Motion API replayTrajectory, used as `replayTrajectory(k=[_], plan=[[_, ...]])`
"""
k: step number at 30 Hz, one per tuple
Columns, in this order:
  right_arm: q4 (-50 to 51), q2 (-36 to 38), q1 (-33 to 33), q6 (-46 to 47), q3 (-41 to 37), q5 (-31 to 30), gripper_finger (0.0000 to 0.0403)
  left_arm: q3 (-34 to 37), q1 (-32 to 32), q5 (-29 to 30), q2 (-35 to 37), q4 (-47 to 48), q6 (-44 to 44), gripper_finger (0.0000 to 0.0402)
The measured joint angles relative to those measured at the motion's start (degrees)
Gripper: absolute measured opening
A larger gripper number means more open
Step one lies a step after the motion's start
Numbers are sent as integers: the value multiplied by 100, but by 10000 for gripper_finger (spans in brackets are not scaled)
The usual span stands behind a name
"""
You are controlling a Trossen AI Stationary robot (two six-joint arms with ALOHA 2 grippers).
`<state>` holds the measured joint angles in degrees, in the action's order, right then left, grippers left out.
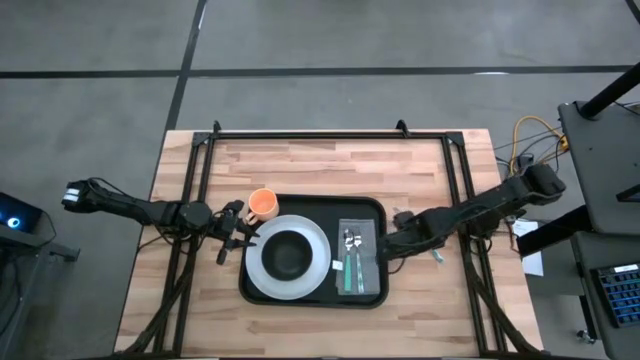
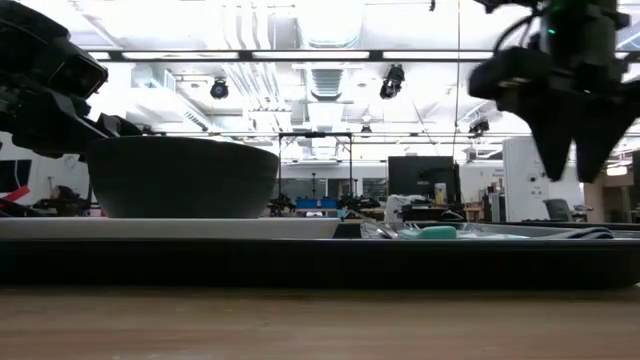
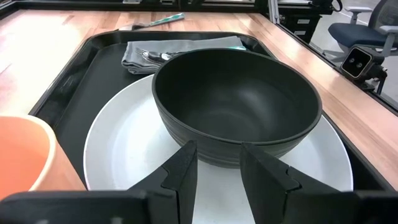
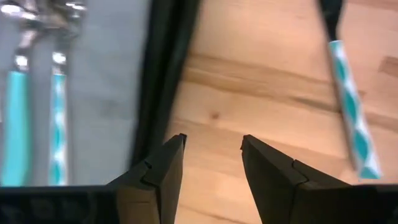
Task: Set up tray
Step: Put the blue patterned knife on top of the gray napkin to the right of the blue patterned fork
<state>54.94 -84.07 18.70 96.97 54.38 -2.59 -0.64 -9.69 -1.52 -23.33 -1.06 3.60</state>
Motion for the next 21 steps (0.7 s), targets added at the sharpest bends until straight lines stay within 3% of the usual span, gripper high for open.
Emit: replayTrajectory(k=[21], plan=[[9,951,0,-613,-1714,-33,147,0,1,0,-1,1,-2,101]])
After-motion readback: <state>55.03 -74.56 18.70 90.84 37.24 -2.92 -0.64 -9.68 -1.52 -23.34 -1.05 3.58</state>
